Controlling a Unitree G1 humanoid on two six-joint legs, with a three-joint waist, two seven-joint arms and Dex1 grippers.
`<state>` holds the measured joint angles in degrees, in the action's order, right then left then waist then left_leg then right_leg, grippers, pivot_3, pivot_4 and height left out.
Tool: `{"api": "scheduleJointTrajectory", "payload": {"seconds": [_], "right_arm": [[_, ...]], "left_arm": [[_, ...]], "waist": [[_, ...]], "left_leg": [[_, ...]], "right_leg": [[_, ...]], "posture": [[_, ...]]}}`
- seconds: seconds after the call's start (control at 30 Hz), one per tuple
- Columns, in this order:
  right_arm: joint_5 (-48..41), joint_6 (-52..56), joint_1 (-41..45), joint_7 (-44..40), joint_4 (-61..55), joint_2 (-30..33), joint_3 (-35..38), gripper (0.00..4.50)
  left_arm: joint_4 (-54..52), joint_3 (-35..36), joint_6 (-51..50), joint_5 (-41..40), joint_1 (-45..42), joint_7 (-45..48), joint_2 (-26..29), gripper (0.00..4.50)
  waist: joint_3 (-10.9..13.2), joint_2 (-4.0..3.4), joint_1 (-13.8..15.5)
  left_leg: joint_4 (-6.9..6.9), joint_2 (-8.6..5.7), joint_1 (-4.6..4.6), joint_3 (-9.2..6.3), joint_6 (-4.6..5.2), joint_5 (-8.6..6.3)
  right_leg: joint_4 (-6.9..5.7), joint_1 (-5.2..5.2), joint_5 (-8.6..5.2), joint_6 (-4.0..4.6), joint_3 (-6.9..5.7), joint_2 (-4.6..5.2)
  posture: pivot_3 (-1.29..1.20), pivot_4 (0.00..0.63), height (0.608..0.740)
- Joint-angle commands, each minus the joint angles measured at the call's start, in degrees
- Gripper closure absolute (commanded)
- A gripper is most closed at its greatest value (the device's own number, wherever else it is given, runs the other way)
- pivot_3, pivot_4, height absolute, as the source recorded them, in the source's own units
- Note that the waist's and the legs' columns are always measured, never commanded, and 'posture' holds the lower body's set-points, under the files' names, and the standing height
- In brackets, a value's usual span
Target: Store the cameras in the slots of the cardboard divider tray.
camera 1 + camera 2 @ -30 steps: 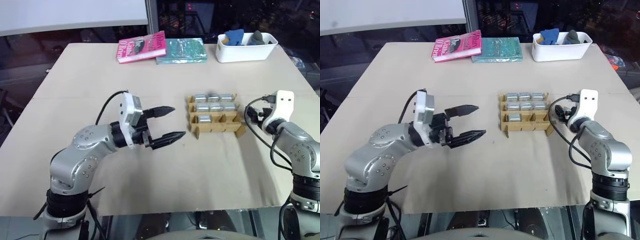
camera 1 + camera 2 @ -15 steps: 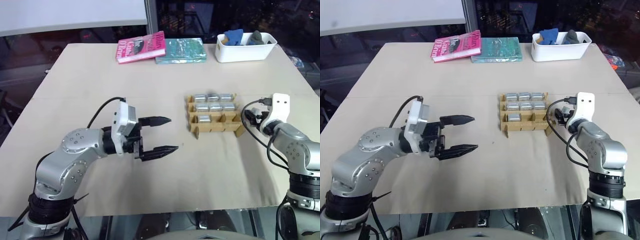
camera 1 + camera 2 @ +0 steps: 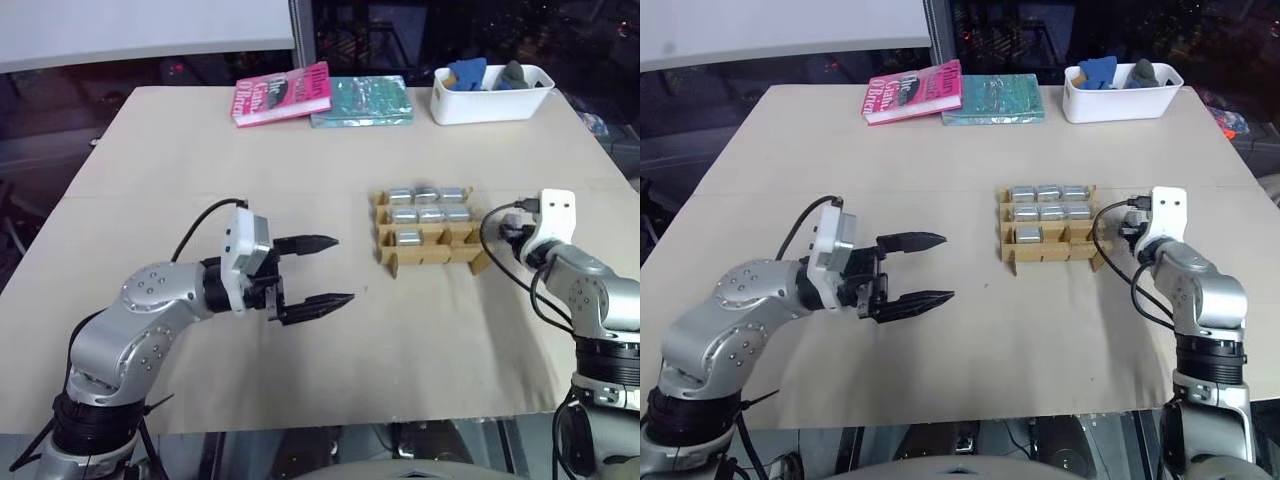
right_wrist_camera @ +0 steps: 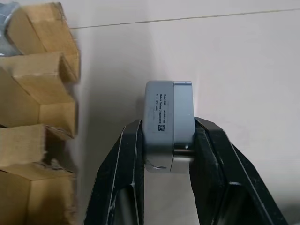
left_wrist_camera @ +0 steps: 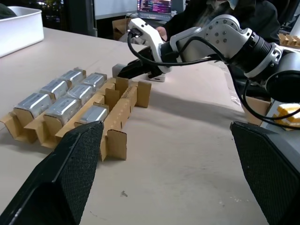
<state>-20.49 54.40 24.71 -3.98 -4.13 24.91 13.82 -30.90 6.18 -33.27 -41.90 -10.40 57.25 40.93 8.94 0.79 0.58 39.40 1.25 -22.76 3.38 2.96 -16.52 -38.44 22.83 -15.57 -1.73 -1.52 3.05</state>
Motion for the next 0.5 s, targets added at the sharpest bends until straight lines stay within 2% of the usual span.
{"api": "scheduleJointTrajectory", "payload": {"seconds": [0.03,0.13,0.27,0.43,0.5], "right_arm": [[1.4,-1.0,0.9,-2.2,-0.9,2.8,-0.2,3.74],[2.3,-2.0,-0.2,-6.0,-2.1,6.4,-1.9,3.74],[-0.3,-8.4,-3.1,-16.9,-6.7,10.7,-3.0,3.74],[-8.6,-20.1,-7.2,-39.0,-16.2,16.0,-2.1,3.74],[-9.8,-21.8,-5.8,-44.1,-16.6,17.4,-4.0,3.74]], "left_arm": [[-2.1,0.8,1.5,-0.6,0.1,-0.3,0.1,0.00],[-1.8,0.6,1.9,-0.5,0.2,-0.3,0.0,0.00],[-1.5,0.5,2.4,-0.3,0.3,-0.3,0.1,0.00],[-1.1,0.6,2.8,-0.3,0.5,-0.2,0.1,0.00],[-1.0,0.5,2.9,-0.3,0.5,-0.1,0.1,0.00]], "waist": [[0.0,0.00,0.0],[0.0,-0.05,0.1],[0.0,-0.06,0.0],[0.1,-0.15,-0.1],[0.1,-0.14,-0.2]], "left_leg": [[0.00,0.00,0.00,0.00,0.00,0.00],[-0.01,-0.01,-0.02,0.00,0.01,0.00],[-0.05,0.01,-0.04,0.00,0.02,-0.01],[-0.14,0.04,-0.05,-0.01,0.03,-0.02],[-0.14,0.05,-0.05,-0.01,0.07,-0.04]], "right_leg": [[0.00,0.00,0.00,0.00,0.00,0.00],[0.02,0.01,0.00,0.00,-0.01,0.02],[0.11,0.01,0.00,0.00,-0.01,0.00],[0.21,0.03,0.00,-0.01,0.00,0.01],[0.21,0.03,0.01,-0.01,0.01,0.06]], "posture": [[0.00,0.150,0.740],[0.00,0.150,0.740],[0.00,0.150,0.740],[0.00,0.150,0.740],[0.00,0.150,0.740]]}}
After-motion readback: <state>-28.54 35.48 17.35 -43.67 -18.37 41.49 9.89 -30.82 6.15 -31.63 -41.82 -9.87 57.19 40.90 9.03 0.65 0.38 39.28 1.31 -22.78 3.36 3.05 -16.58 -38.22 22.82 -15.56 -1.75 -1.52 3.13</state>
